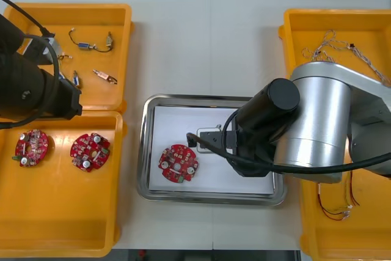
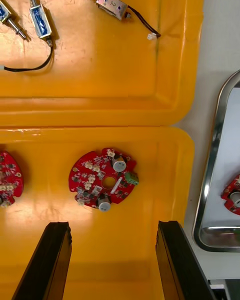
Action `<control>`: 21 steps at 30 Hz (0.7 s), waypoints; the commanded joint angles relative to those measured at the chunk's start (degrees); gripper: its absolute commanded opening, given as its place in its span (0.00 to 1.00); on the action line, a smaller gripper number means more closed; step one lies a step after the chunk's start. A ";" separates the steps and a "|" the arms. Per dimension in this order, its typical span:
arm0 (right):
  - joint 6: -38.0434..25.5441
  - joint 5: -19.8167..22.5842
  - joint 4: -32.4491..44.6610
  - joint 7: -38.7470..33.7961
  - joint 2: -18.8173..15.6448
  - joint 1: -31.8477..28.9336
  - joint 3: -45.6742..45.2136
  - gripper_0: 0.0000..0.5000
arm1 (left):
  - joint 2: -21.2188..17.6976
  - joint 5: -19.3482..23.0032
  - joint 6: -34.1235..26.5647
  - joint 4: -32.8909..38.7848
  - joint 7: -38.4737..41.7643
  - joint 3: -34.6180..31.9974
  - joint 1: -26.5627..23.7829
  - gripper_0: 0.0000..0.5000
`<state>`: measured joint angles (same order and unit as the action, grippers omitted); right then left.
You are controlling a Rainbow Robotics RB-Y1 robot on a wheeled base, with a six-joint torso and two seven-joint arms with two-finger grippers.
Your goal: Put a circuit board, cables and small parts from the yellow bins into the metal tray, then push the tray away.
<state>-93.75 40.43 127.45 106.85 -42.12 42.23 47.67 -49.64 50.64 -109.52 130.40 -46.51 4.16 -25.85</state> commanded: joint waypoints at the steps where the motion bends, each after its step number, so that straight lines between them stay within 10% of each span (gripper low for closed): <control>1: 1.37 0.00 -3.09 3.71 1.86 1.89 2.52 0.00 | -2.13 -0.80 -0.48 -2.79 -5.44 -3.28 0.63 1.00; 21: 6.65 -1.41 -12.40 5.21 4.50 0.48 8.94 0.00 | -1.33 -3.88 -0.48 -16.32 -13.70 -6.00 -5.00 1.00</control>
<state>-88.54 39.32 115.57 111.90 -39.11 42.25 56.13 -49.65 47.60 -109.54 116.24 -58.54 -0.42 -27.07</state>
